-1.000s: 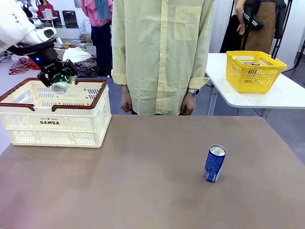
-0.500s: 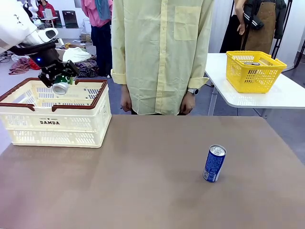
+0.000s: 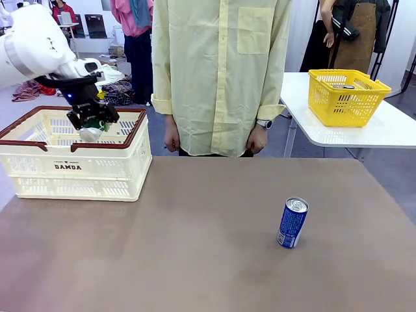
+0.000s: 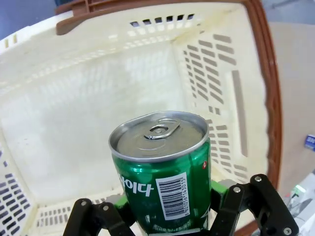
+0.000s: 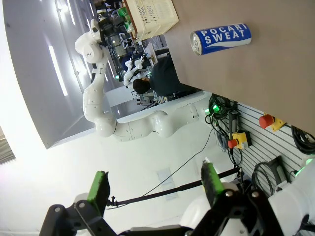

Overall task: Place the drinks into the Shopping basket.
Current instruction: Pick up one drink and place it into the Shopping basket.

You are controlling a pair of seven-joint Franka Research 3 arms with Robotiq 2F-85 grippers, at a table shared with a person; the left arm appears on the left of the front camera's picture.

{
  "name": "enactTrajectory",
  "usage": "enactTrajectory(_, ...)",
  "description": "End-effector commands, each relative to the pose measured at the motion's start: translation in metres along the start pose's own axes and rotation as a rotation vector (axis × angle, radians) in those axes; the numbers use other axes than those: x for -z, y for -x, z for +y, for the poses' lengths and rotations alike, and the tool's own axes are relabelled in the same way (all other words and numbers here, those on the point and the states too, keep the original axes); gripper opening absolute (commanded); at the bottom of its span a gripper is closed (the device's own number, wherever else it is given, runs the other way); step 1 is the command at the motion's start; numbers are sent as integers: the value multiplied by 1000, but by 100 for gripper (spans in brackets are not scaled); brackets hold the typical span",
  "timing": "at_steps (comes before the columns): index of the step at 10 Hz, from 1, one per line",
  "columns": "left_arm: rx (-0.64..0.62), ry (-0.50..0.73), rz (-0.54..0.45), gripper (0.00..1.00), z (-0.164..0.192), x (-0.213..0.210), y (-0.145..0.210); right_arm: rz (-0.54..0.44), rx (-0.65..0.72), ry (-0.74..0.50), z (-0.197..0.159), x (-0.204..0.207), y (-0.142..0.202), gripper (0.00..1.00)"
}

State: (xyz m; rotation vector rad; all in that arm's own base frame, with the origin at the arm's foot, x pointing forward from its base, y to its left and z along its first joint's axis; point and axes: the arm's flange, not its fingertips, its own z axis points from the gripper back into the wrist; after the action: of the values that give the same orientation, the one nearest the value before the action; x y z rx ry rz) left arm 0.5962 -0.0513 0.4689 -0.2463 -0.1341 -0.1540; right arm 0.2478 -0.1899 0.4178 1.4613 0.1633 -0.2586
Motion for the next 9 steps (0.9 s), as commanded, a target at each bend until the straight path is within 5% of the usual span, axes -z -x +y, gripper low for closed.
enactTrajectory(1, -22, -29, -1, 0, 7, -1, -11, 8, 14, -2, 4, 0, 2, 100)
enactTrajectory(9, -164, -160, 82, 0, 26, 53, -27, 8, 14, -2, 4, 0, 2, 100)
